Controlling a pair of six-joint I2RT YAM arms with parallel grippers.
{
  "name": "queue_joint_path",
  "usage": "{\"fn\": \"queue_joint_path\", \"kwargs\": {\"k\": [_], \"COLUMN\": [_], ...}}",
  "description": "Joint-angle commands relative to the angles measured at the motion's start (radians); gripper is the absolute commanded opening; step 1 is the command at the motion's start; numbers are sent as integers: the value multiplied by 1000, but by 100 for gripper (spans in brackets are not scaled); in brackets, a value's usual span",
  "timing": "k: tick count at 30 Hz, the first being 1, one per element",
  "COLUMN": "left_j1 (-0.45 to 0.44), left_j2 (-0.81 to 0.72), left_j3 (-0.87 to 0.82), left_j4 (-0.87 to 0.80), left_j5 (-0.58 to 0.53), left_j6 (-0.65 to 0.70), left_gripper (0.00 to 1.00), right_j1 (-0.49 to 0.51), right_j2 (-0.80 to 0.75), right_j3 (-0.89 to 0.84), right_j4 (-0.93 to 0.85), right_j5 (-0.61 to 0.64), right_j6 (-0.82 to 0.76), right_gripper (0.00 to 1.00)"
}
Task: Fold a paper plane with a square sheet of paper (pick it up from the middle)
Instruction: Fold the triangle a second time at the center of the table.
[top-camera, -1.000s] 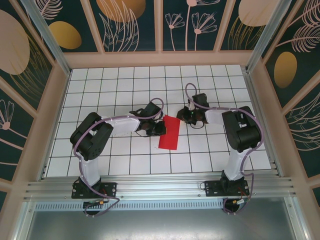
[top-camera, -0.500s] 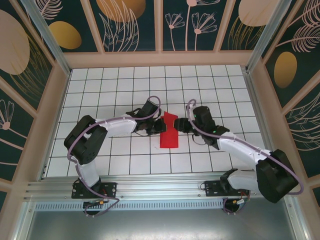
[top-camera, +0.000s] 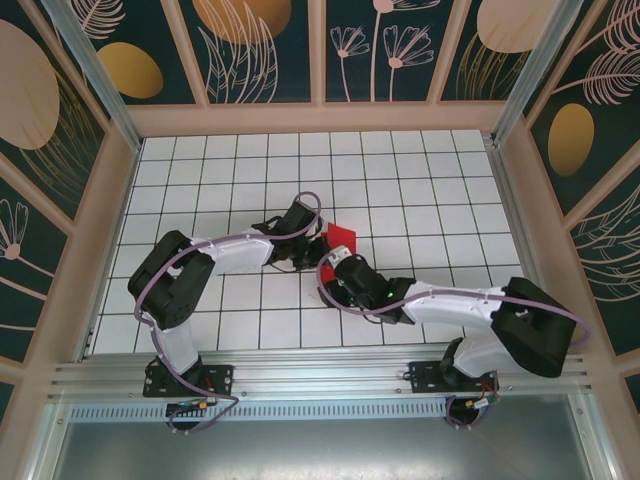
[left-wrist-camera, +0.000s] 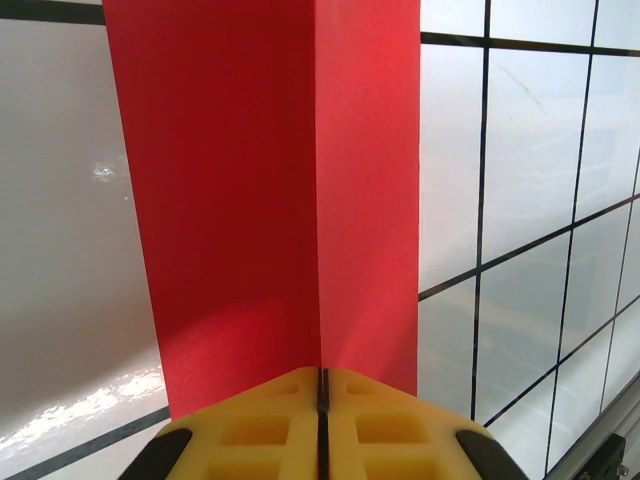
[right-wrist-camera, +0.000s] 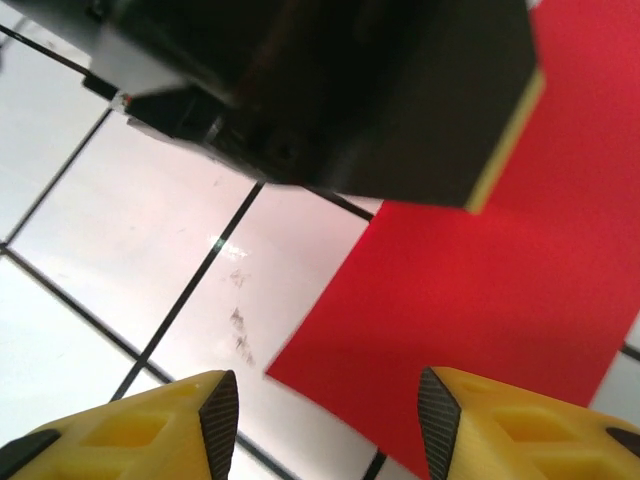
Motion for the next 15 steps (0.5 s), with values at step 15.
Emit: {"fn": "queue_joint_path", "kwargs": {"k": [15], "left_j1": [-1], "left_j2": [12], "left_j3": [12], "left_j4": [-10], "left_j5": [1], "left_j6": [-1], "left_gripper": [10], "right_j1": [105], "right_j2": [174], "right_j3": [130], "right_j4": [-140], "right_j5": [281], "right_j6": [-36], "right_gripper": [54]}}
